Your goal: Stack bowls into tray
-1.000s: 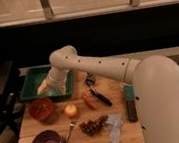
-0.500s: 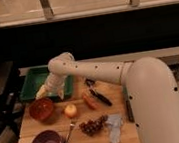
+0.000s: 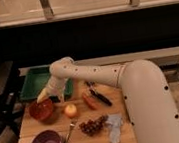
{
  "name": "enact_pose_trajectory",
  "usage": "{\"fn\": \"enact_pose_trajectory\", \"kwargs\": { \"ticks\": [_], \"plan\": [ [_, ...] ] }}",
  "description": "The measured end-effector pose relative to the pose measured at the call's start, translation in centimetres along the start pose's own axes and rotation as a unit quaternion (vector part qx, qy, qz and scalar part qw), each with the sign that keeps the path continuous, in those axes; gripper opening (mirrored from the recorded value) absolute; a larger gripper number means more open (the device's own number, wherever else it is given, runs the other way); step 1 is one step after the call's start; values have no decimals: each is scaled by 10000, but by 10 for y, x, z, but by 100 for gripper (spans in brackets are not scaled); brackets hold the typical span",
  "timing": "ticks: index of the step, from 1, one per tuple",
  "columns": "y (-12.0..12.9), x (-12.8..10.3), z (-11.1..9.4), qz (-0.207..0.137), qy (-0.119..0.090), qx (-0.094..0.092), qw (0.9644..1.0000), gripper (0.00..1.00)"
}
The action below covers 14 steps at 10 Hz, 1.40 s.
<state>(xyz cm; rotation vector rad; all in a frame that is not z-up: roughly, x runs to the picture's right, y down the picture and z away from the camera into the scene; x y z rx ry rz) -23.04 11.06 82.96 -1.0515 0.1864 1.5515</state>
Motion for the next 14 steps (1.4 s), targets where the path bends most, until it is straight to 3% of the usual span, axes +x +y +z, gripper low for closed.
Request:
{"fn": "enact_pose_trajectory", "kwargs": {
  "ticks": [1,5,9,12,14],
  "plan": [
    [0,2,9,49,86,-33,9999,78],
    [4,12,28,92,301,-88,9995,39],
    [15,18,24,-11,316,-181,9993,3],
    [30,28,3,-235,225,-171,9993,0],
    [35,52,-11,-420,361,-241,9982,0]
  ]
}}
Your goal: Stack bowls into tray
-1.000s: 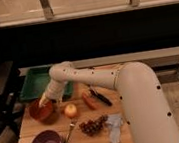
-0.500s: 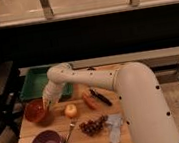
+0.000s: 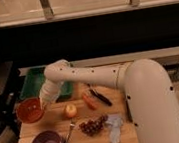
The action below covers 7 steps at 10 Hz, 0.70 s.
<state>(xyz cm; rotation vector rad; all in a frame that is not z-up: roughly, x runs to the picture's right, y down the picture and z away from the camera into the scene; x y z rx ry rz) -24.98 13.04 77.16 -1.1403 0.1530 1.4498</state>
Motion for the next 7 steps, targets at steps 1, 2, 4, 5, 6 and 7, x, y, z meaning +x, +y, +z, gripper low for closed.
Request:
{"fn": "enact_pose_trajectory", "kwargs": {
  "ticks": [1,2,4,5,6,7],
  "plan": [
    [1,18,-5,-76,172,-84,9998,0],
    [0,35,-10,-113,294,-131,9994,0],
    [-9,65,-22,-138,395,-73,9991,0],
    [-8,87,-24,-168,478,-5,9987,0],
    [-7,98,-24,-199,534,26,9984,0],
    [-8,101,-25,-197,547,38,9983,0]
  ]
}}
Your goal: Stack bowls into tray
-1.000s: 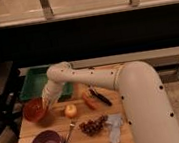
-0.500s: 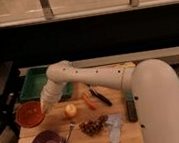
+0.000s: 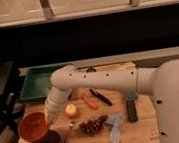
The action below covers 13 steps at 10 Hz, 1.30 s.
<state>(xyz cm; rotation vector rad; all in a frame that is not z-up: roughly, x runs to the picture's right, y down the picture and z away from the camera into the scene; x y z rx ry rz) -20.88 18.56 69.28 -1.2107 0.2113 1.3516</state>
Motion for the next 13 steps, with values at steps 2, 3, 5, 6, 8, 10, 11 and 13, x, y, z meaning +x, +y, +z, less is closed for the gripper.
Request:
{"fn": "enact_pose_trajectory", "kwargs": {
  "ticks": [2,3,5,6,8,10,11,13],
  "plan": [
    [-1,0,-1,11,-9,-5,10000,0],
    [0,0,0,4,-2,-4,10000,0],
    [0,0,0,5,-4,-4,10000,0],
    [-1,-1,0,16,-5,0,10000,0],
    [0,6,8,56,86,-7,9999,0],
    [3,26,22,111,230,-24,9997,2],
    [7,41,32,136,335,-29,9993,10],
    [9,58,38,199,437,8,9988,29]
  ]
}}
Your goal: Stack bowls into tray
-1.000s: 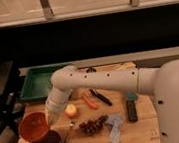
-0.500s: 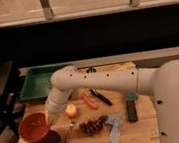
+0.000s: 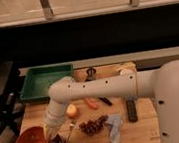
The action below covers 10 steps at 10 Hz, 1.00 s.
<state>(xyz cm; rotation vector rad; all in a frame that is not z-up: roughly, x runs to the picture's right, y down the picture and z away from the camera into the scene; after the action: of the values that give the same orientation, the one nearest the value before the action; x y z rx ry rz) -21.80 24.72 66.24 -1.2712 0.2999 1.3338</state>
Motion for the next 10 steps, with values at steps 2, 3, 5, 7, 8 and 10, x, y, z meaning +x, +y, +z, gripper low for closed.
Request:
{"fn": "enact_pose_trajectory", "kwargs": {
  "ticks": [2,3,5,7,8,10],
  "plan": [
    [-3,11,-1,138,-17,92,9999,49],
    [-8,13,-6,196,-61,137,9997,59],
    [-16,14,-12,314,-106,245,9992,78],
    [-21,13,-14,372,-107,301,9988,80],
    [-25,11,-16,401,-132,344,9985,80],
    [-22,8,-22,367,-212,472,9980,80]
  ]
}}
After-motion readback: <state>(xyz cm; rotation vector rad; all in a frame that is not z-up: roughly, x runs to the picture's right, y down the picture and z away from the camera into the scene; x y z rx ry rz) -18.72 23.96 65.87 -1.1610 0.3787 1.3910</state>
